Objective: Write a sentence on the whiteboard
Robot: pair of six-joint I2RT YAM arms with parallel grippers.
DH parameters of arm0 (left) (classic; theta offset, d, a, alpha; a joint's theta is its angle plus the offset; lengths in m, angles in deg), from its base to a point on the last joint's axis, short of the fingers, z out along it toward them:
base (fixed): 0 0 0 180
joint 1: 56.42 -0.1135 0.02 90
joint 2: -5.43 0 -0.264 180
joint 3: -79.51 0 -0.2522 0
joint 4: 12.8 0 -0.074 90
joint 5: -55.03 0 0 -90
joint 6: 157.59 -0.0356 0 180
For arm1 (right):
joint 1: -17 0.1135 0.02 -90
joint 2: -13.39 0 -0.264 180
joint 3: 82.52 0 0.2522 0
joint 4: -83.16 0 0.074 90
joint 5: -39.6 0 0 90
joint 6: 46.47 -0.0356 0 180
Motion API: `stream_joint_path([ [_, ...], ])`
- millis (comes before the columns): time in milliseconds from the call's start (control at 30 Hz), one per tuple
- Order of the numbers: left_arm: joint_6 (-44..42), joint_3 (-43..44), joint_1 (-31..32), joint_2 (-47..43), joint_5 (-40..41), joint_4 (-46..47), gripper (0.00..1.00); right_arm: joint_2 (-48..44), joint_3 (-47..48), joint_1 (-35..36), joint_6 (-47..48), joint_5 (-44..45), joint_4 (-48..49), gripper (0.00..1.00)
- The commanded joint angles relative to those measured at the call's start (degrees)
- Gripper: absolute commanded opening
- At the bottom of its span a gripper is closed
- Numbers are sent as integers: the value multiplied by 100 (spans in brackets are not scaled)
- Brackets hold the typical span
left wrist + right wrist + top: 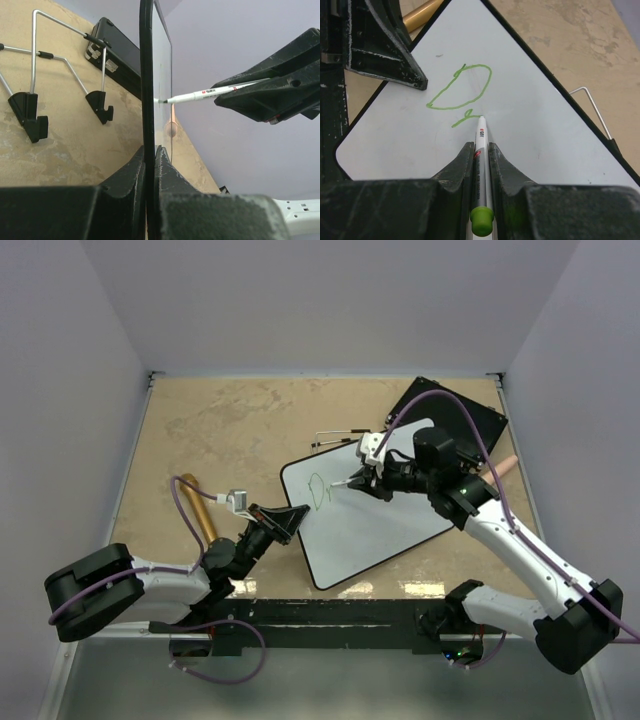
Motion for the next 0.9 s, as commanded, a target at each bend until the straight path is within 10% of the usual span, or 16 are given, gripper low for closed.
stream_joint_path([
  [0, -759, -136, 12, 23, -3, 107, 0, -172, 28, -160, -205, 334, 383, 0],
  [267, -759, -188, 12, -56, 50, 98, 0, -243, 72, -186, 735, -949, -566, 0],
  [867, -768, -171, 12, -47, 32, 90, 0, -49, -51, -186, 322, -45, -188, 0],
])
